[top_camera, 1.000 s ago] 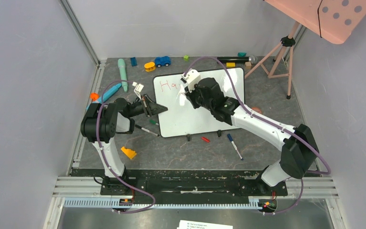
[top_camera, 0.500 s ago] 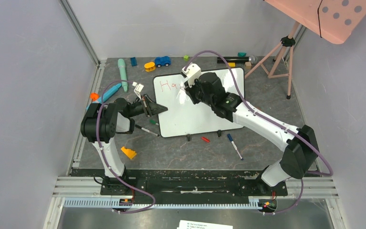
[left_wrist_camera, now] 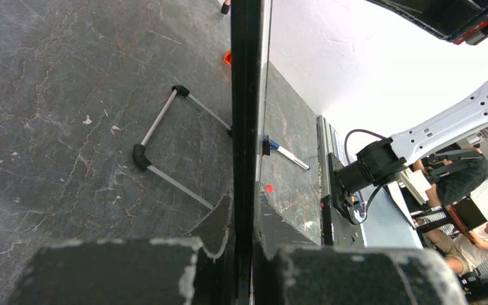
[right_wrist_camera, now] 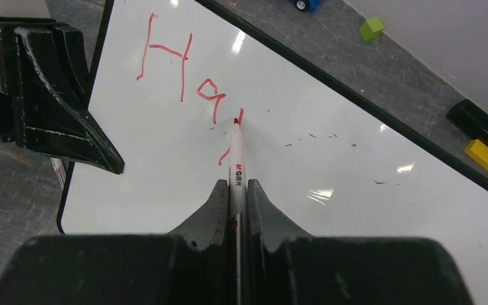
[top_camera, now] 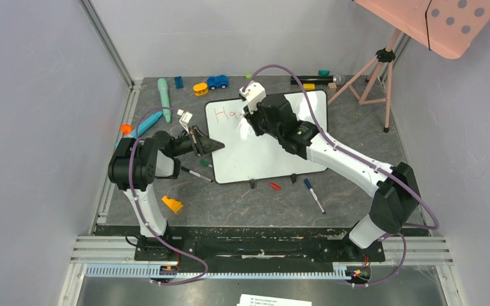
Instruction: Write a sentence on the whiteboard
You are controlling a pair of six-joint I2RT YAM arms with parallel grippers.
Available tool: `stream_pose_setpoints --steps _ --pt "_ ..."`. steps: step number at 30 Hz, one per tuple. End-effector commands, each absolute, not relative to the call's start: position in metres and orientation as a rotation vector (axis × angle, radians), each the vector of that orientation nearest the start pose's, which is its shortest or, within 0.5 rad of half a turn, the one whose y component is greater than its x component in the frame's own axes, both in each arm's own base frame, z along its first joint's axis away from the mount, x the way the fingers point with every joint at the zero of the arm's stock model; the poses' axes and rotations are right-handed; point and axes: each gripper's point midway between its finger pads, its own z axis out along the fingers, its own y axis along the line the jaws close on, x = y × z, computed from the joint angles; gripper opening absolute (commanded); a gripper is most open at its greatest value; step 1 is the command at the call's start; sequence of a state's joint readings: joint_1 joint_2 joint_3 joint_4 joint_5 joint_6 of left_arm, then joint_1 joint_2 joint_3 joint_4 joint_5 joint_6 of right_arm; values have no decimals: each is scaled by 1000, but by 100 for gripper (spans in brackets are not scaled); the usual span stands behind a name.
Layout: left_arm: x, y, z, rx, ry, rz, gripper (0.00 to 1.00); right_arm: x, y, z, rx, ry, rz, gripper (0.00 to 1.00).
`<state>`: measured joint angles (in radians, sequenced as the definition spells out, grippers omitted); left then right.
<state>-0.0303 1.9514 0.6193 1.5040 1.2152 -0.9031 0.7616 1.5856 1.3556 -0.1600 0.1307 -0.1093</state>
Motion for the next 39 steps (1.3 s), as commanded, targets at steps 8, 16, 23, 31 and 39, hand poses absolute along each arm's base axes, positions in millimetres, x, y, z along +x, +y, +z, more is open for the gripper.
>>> stream_pose_setpoints --steps 8,16,23,31,39 --pt "334 -188 131 553 1601 -1473 2 390 319 272 -709 1757 269 0" --pt "334 -188 130 553 1601 -1473 2 395 319 270 -701 1759 258 0" --pt "334 -188 131 556 1601 -1474 2 399 314 263 -685 1775 225 0" --pt "334 -189 131 556 1600 -1474 2 399 305 262 -663 1788 188 0" --pt "334 -188 131 555 1599 -1473 2 396 294 260 -654 1802 161 0"
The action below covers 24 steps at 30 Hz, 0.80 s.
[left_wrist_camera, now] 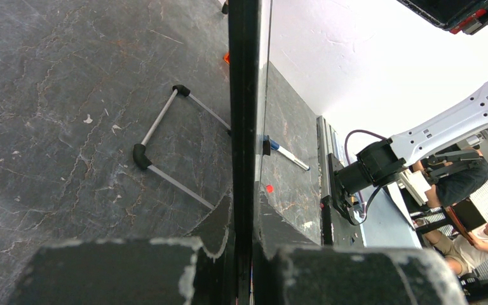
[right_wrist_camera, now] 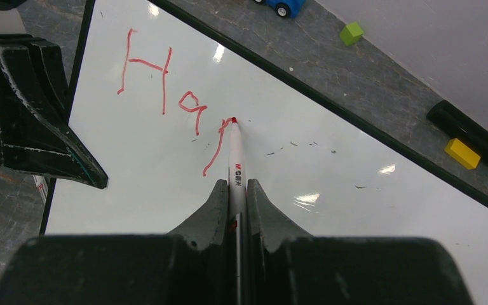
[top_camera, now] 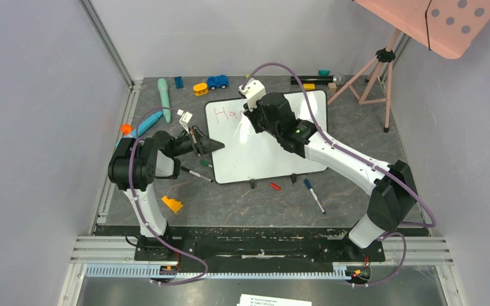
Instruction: Write a sentence on the whiteboard
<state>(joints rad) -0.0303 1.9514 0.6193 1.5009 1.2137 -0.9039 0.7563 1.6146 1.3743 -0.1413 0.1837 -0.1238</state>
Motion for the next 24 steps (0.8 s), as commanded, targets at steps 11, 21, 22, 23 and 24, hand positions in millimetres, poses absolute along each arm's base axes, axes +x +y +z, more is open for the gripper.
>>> stream_pose_setpoints --steps 11,21,22,23,24 --pt "334 -189 131 556 1601 -1474 2 387 286 251 -665 1821 159 0" --pt "334 -188 131 556 1600 -1472 2 375 303 243 -733 1823 276 0" --pt "334 -188 131 556 1600 -1472 2 375 305 243 -736 1821 288 0" --pt "334 -189 130 555 1601 -1474 2 375 307 243 -741 1820 301 0" --pt "334 -189 131 557 1599 -1473 2 375 310 244 -746 1818 311 0"
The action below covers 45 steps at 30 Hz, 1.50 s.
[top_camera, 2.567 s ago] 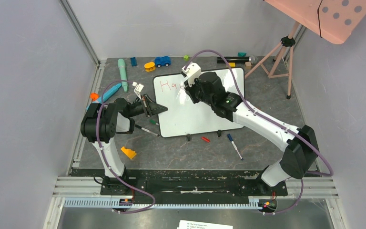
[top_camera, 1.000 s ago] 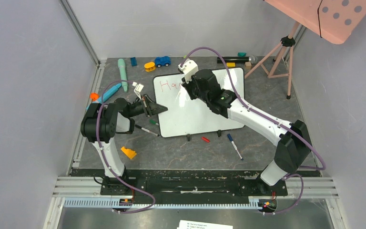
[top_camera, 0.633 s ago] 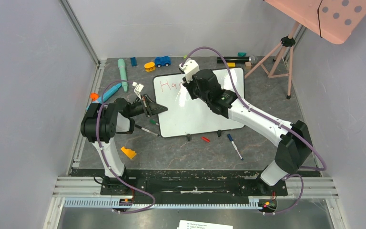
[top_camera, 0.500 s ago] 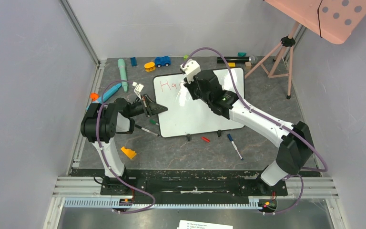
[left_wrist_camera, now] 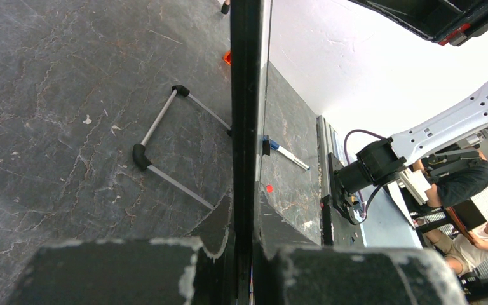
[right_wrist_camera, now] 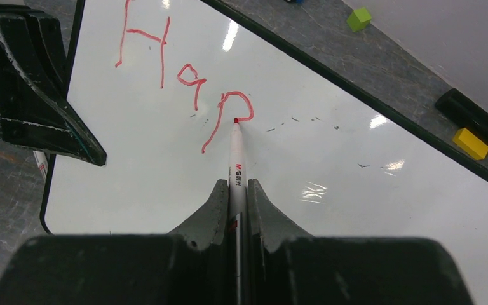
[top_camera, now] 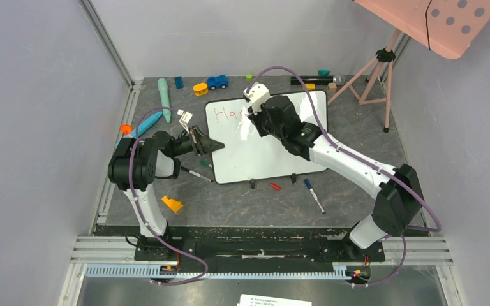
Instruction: Write a sentence on the whiteboard
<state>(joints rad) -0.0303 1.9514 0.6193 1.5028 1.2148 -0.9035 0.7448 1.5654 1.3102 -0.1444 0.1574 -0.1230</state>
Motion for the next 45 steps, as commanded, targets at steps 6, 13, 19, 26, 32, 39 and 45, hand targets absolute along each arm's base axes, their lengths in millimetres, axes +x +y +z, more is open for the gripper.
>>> stream_pose_setpoints --steps 6,13,19,26,32,39,45 --pt "334 -189 131 557 1600 -1473 2 377 316 247 -749 1814 334 0" --pt "333 -189 131 557 1600 -1473 2 372 319 265 -746 1771 394 0" --pt "334 -189 131 557 1599 -1473 2 368 312 283 -711 1726 442 0" --pt "333 -189 131 557 1600 -1473 2 376 297 284 -658 1739 398 0" --pt "333 -189 131 556 1600 -1473 2 384 294 273 -655 1774 366 0" --pt "334 -188 131 556 1600 -1473 2 389 293 265 -650 1791 337 0" --pt "334 -189 130 556 1601 -1474 2 393 294 258 -655 1804 329 0"
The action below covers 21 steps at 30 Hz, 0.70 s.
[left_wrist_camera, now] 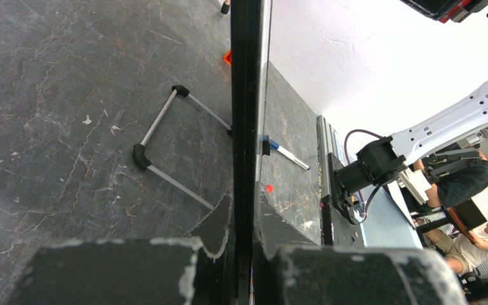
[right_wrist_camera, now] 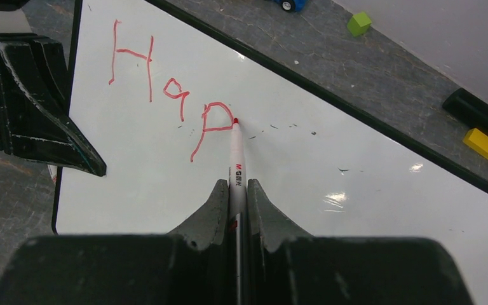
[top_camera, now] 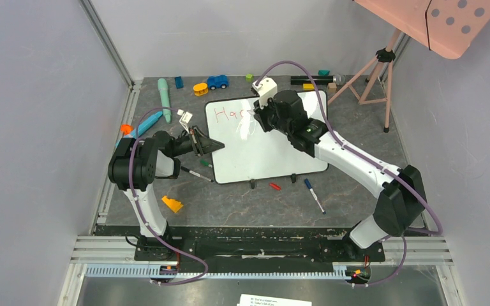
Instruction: Write a sentence on the whiteboard
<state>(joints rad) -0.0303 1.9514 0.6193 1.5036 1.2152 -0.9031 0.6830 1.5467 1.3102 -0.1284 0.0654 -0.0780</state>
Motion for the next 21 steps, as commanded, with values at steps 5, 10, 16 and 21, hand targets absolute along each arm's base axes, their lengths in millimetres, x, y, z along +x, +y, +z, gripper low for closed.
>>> stream_pose_setpoints --steps 5,10,16,21 --pt "334 -188 131 556 1600 -1472 2 393 294 251 -659 1819 321 0" --pt "333 -189 131 559 1599 -1474 2 388 291 243 -664 1834 326 0" --pt "333 -189 131 556 1600 -1473 2 375 285 229 -671 1861 343 0" --pt "333 -189 131 556 1600 -1473 2 364 280 215 -679 1885 364 0"
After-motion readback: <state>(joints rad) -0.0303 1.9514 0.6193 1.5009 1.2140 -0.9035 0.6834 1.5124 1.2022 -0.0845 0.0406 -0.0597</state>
